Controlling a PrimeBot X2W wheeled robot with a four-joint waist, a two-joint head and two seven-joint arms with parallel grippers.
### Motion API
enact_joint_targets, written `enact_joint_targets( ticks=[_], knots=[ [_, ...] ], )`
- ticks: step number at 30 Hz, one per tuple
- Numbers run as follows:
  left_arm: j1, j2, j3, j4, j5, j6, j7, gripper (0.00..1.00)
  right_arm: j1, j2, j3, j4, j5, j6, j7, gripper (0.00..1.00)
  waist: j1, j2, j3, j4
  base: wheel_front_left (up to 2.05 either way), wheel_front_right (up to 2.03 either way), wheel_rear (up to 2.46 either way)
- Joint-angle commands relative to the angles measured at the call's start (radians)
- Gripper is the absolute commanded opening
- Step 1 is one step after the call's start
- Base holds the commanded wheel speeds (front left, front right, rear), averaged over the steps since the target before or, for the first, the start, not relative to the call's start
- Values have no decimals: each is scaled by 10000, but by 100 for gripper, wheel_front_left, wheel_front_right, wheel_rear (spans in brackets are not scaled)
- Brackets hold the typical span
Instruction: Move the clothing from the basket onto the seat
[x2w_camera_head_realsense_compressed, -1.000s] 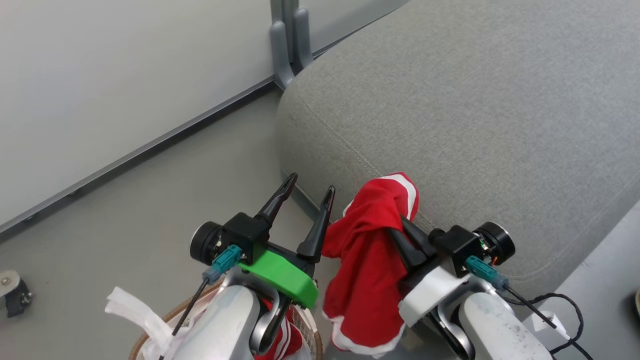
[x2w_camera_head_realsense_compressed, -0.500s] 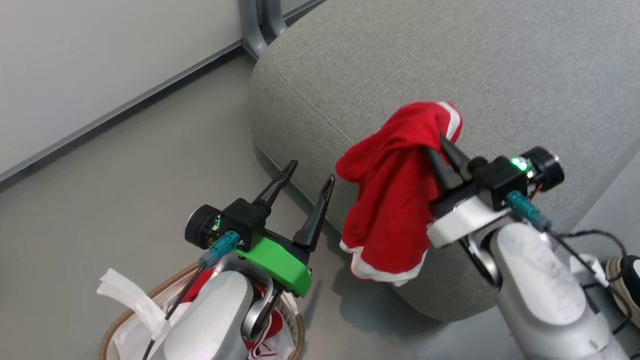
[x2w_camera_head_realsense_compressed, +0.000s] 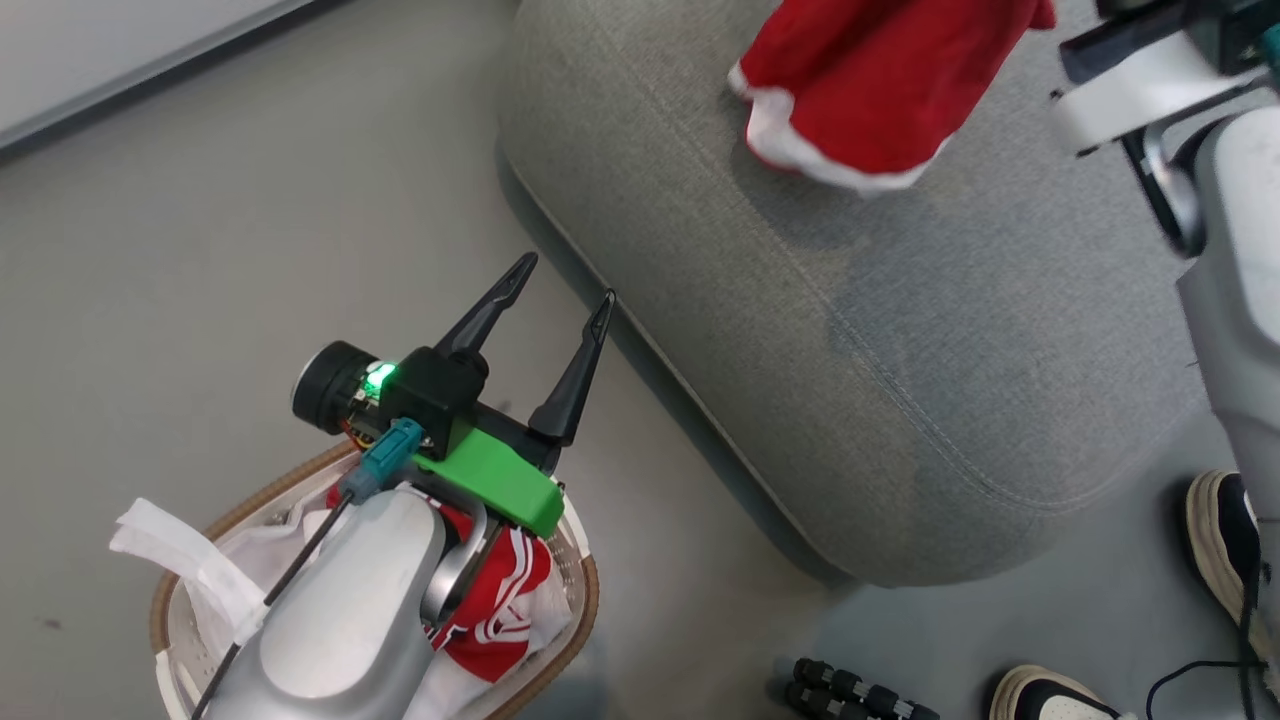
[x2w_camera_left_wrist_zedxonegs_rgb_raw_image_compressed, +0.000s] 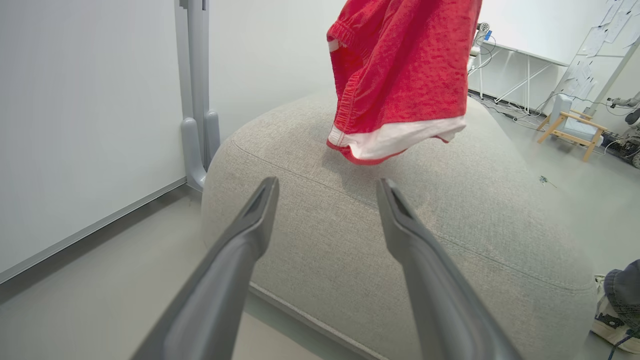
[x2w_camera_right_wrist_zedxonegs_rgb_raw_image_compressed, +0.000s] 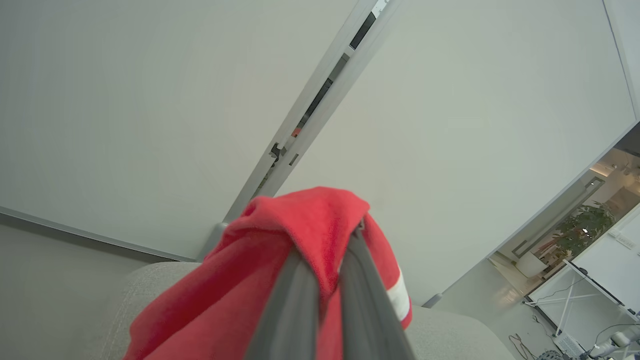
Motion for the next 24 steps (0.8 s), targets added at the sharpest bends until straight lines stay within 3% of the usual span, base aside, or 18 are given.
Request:
enact_joint_targets(
  ticks=[1,11,23,24],
  knots=[
    [-318,145,7,-74,108,-30,7,100,-346,-145,-205,156,-87,-14,-19,0,-1,-1,1221,872,0,0,0],
    [-962,234,4,-375,267,-30,7,100,-1722,-738,-1866,1503,-990,-14,-19,0,-1,-1,2684,1809,0,0,0],
    [-902,247,337,-327,122,-30,6,100,-52,2,-3453,2695,-1739,-14,-17,0,-1,-1,2893,2126,0,0,0],
    [-857,249,375,-301,121,-30,6,100,171,64,-3645,2794,-1735,-14,-19,4,-1,-1,2809,2090,0,0,0]
  ],
)
